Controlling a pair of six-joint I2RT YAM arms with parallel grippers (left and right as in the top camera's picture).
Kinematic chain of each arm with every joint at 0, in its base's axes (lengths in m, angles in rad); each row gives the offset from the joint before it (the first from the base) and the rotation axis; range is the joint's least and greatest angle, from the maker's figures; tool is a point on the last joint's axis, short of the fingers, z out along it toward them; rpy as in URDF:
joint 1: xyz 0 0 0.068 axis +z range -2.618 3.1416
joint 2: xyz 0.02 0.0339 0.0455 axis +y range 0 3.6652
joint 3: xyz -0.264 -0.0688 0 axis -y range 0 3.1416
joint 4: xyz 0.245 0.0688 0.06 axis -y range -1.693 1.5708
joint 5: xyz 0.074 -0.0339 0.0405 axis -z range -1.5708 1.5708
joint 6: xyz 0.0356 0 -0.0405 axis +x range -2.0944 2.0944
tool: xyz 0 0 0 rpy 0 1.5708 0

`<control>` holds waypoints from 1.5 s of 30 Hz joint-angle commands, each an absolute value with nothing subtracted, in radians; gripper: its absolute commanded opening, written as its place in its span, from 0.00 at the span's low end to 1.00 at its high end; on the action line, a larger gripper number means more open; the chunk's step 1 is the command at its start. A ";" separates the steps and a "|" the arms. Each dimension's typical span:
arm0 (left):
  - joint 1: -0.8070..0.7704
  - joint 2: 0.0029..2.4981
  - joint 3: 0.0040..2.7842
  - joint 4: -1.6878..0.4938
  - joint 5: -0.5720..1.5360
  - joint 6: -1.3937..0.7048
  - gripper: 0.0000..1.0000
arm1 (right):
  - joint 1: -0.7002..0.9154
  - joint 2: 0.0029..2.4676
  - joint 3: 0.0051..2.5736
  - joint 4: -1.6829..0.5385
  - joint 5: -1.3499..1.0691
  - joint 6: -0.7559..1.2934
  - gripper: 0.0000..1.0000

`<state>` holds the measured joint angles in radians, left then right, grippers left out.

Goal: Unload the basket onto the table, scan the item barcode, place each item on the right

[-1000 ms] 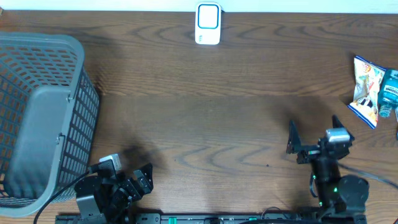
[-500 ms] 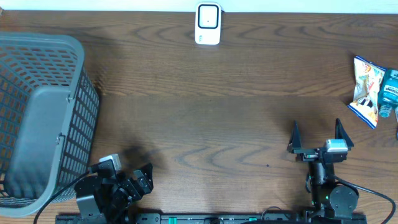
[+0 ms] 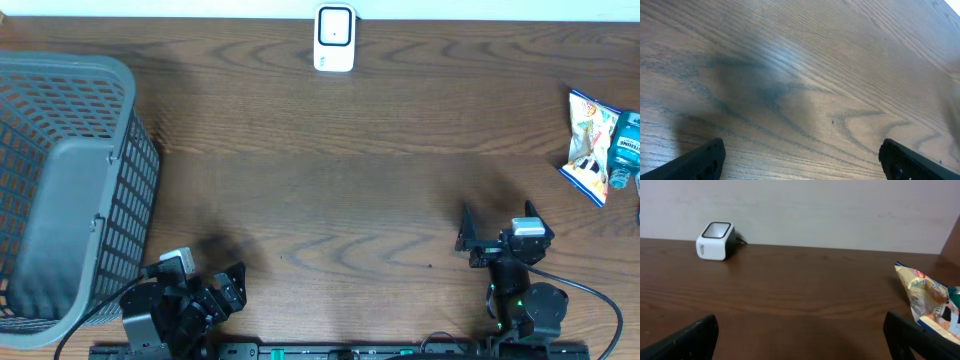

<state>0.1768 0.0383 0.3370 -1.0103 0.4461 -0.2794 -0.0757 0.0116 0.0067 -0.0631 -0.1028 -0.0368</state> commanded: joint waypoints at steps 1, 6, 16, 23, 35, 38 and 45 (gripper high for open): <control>0.180 0.037 0.331 -1.049 0.456 -0.263 0.98 | -0.082 0.005 0.006 -0.067 -0.096 -0.042 0.99; 0.180 0.037 0.331 -1.049 0.456 -0.263 0.99 | -0.082 0.005 0.006 -0.067 -0.096 -0.042 0.99; 0.180 0.037 0.331 -1.049 0.456 -0.263 0.99 | -0.082 0.005 0.006 -0.068 -0.078 -0.043 0.99; 0.180 0.037 0.331 -1.049 0.456 -0.263 0.98 | -0.082 0.005 0.006 -0.074 -0.040 -0.042 0.99; 0.180 0.037 0.331 -1.049 0.456 -0.263 0.98 | -0.082 0.005 0.006 -0.075 -0.033 -0.042 0.99; 0.180 0.037 0.331 -1.049 0.456 -0.263 0.99 | -0.083 0.005 0.006 -0.075 -0.033 -0.042 0.99; 0.180 0.037 0.331 -1.049 0.456 -0.263 0.98 | -0.083 0.005 0.006 -0.075 -0.032 -0.042 0.99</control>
